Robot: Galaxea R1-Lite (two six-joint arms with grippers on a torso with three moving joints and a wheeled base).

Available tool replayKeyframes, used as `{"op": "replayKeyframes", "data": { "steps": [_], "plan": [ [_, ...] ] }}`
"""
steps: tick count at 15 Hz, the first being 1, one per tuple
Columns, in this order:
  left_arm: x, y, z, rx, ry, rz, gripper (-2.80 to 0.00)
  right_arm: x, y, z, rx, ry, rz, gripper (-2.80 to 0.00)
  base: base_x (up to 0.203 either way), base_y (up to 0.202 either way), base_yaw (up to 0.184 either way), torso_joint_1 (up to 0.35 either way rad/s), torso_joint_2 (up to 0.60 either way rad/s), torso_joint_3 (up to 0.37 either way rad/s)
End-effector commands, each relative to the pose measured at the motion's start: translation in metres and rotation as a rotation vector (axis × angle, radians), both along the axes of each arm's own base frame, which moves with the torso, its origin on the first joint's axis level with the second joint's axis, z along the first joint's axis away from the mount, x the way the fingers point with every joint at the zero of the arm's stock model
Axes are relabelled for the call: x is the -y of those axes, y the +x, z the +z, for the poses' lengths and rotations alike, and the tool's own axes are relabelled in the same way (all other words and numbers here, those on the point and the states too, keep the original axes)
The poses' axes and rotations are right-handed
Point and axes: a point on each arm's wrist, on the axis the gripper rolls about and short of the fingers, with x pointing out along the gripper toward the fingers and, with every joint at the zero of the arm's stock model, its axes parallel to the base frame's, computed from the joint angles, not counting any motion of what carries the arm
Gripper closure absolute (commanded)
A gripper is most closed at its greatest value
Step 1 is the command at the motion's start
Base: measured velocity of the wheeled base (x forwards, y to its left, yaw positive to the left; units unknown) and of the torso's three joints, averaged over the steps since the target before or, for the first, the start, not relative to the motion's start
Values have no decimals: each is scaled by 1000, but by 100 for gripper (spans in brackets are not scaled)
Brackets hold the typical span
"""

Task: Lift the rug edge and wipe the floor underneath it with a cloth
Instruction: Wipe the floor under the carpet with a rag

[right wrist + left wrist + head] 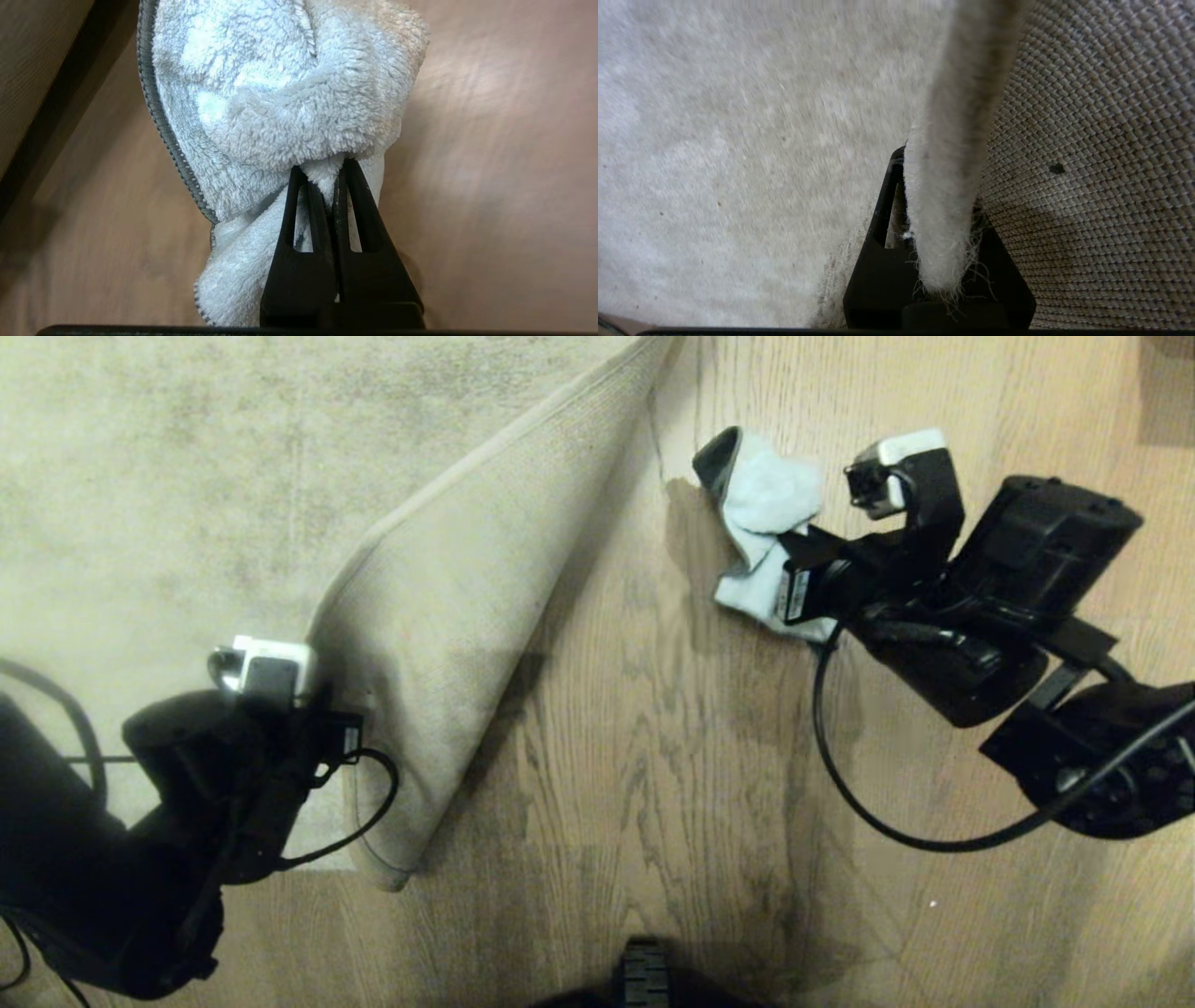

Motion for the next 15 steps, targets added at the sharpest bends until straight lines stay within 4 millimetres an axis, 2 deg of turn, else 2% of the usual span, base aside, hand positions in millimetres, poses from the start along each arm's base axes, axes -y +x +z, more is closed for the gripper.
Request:
{"op": "replayKeyframes", "data": {
  "steps": [1, 7, 9, 11, 15],
  "plan": [
    [0, -2, -4, 11, 2, 3, 0, 33, -11, 27, 66, 33, -68, 0, 0, 0, 0, 0, 0, 0],
    [3, -7, -8, -13, 6, -8, 0, 116, -19, 44, 83, -29, -149, 0, 0, 0, 0, 0, 0, 0],
    [4, -7, -8, -12, 6, -13, 0, 142, -31, 46, 77, -57, -149, 0, 0, 0, 0, 0, 0, 0],
    [5, -8, -7, -7, 5, -16, 0, 157, -52, 48, 62, -49, -121, 0, 0, 0, 0, 0, 0, 0],
    [5, -8, -7, -11, 7, -16, 0, 171, -90, 26, 7, -29, -159, 0, 0, 0, 0, 0, 0, 0]
  ]
}}
